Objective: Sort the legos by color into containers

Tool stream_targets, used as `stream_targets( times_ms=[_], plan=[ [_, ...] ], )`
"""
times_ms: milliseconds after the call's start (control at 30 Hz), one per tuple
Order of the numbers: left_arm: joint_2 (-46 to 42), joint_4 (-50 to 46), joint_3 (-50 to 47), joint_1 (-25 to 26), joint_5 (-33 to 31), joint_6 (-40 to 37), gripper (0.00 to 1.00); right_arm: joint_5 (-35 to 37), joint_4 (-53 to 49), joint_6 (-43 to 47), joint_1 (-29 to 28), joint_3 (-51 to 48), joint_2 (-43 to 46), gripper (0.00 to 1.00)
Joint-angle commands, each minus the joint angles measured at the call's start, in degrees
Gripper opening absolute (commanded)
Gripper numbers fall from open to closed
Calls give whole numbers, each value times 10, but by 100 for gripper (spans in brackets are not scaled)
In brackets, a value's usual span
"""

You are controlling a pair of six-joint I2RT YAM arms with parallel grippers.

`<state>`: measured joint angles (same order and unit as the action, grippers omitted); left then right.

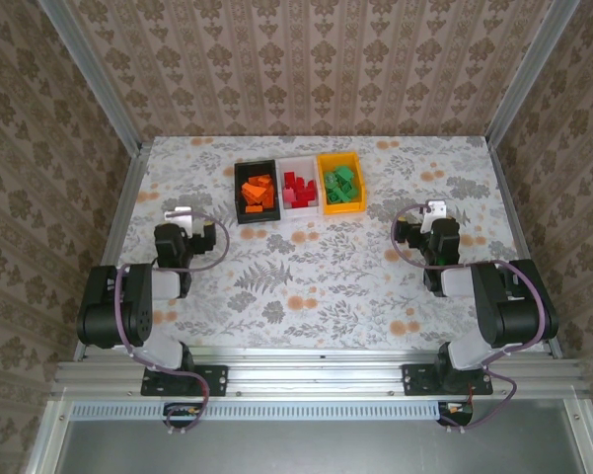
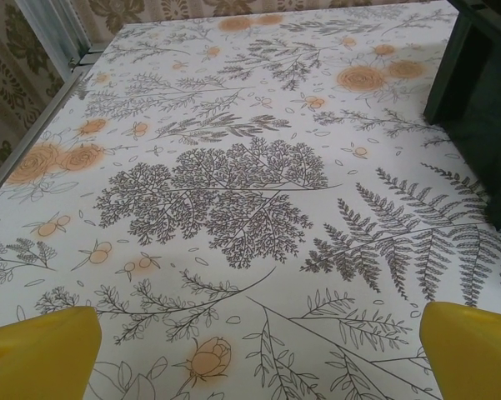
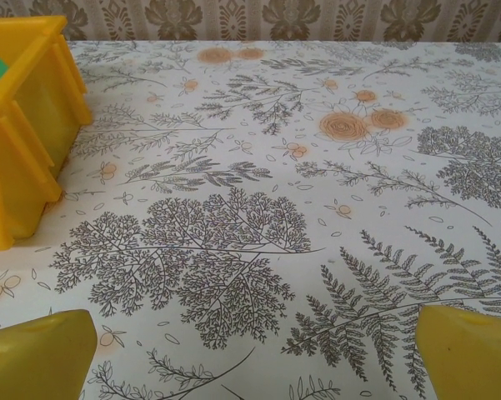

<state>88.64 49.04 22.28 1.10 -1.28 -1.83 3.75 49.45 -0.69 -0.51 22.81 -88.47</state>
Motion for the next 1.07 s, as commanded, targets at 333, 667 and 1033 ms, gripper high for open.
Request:
stream_targets(
  times_ms=[333,667,1033],
  plan=[
    [-6,-3,10,2,4,-15,100,-14,-2,-12,-1,5,8,100],
    [-7,-3,10,2,4,-15,100,-14,-2,-12,-1,5,7,100],
    [-7,-7,11,-6,18,-11,100,-14,-3,-12,-1,5,8,100]
  ],
)
